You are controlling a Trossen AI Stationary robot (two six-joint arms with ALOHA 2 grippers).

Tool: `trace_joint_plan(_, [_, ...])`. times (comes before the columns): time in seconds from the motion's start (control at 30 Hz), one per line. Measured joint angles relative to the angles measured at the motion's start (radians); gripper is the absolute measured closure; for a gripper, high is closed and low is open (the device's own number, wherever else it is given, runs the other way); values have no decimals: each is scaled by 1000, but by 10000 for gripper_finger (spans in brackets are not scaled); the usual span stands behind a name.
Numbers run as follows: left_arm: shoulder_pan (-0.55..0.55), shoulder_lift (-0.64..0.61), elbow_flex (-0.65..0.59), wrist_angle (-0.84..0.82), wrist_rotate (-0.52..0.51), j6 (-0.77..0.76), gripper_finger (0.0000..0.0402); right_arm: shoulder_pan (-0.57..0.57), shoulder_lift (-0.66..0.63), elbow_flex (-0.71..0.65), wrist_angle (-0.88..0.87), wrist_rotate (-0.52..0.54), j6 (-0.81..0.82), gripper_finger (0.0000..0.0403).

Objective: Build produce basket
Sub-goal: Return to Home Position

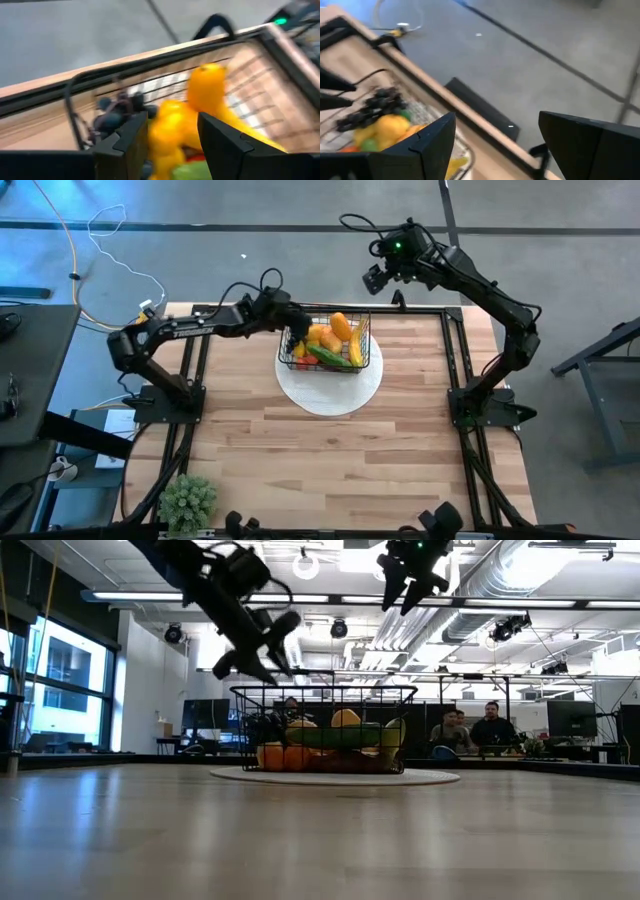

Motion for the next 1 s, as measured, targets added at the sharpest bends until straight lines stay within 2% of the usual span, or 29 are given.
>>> trace_joint_plan(0.17, [-18, -90, 0, -7, 125, 22, 241, 10, 0, 0, 0, -135, -12, 135])
trace_joint_plan(0.3, [-66, -167, 0, -48, 187, 28, 241, 51, 0, -13, 6, -163, -26, 135])
trace_joint_plan(0.43, [-161, -245, -23, -86, 123, 57, 241, 114, 0, -79, 27, -164, -8, 135])
trace_joint_plan(0.67, [-355, -400, -185, -82, -28, 17, 241, 242, 1, -197, 122, -165, 47, 135])
trace_joint_plan(0.8, [-428, -514, -326, -3, -4, -7, 241, 313, 1, -223, 219, -173, 156, 135])
trace_joint_plan(1.0, [-488, -715, -536, 112, 31, 11, 241, 417, 5, -222, 377, -173, 159, 135])
